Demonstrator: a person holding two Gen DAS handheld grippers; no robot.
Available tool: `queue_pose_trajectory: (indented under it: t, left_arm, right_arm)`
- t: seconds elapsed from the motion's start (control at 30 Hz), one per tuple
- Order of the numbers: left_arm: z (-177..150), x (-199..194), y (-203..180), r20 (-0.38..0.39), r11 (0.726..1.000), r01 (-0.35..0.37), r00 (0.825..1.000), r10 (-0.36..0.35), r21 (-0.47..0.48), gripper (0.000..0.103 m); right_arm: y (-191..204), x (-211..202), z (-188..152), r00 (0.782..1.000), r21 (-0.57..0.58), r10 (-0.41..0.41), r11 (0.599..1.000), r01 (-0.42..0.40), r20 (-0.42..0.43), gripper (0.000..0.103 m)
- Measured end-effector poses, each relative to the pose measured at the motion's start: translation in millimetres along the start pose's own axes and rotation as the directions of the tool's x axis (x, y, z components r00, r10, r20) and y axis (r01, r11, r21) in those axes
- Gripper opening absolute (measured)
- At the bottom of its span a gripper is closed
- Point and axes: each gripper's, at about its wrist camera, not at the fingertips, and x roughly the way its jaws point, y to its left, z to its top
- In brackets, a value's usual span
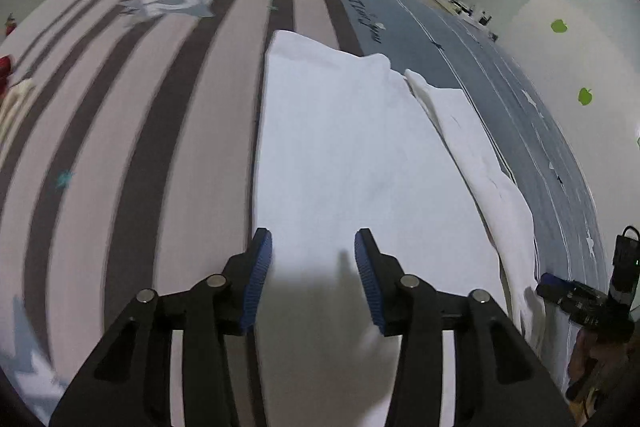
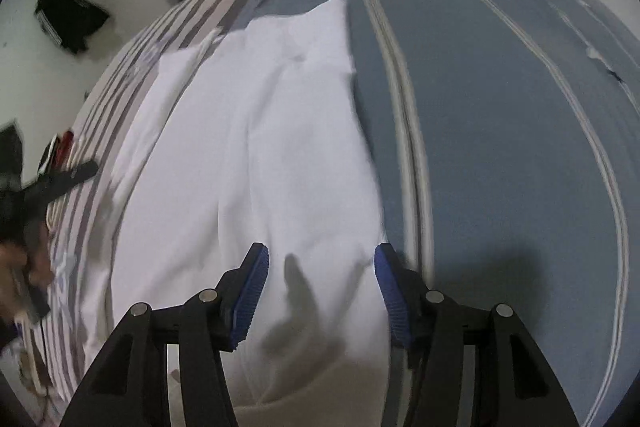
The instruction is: Fold clothes
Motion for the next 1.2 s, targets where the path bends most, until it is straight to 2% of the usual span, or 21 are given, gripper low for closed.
queue_pose_trajectory:
  t: [0.17,0.33,0.5,0.67,0.83,0.97,1.2]
  left_arm:
    - [-24,-11,27,-0.053,0.997,-0.072,0.996,0.07,-0.028,0.042]
    - [-22,-9,50,-0.072,0.993,-0.107,0.992,0.103,-0.056,0.042]
    - [21,7,54,-0.042,0.995,-0.067,0.997,0.064,-0.071,0.042]
    - [84,45,42,-0.027,0.999,-0.021,0.999,0.02,-0.044,0.045]
    - [143,87,16,-0.031,0.999,-0.021,0.999,0.022,0.024,0.046]
    - [175,119,11,-0.051,0.999,-0.033,0.998,0.035,0.04,0.05]
    - [187,143,5,-0.063,0.998,-0.034,0.997,0.038,0.056,0.053]
  right_arm:
    - [-19,-9,-10,0.997,0.039,-0.081,0.996,0.081,-0.011,0.054]
    - [-39,7,28,0.993,0.071,-0.114,0.991,0.114,-0.013,0.057]
    - [-39,38,95,0.998,0.076,-0.062,0.995,0.062,0.001,0.057]
    - [-10,73,167,1.0,0.01,-0.027,1.0,0.027,0.006,0.057]
    - [13,118,216,0.997,-0.049,-0.055,0.997,0.052,-0.05,0.057]
    - [14,144,230,0.995,-0.039,-0.065,0.997,0.062,-0.081,0.057]
    - [17,159,240,0.997,-0.06,-0.035,0.998,0.031,-0.063,0.057]
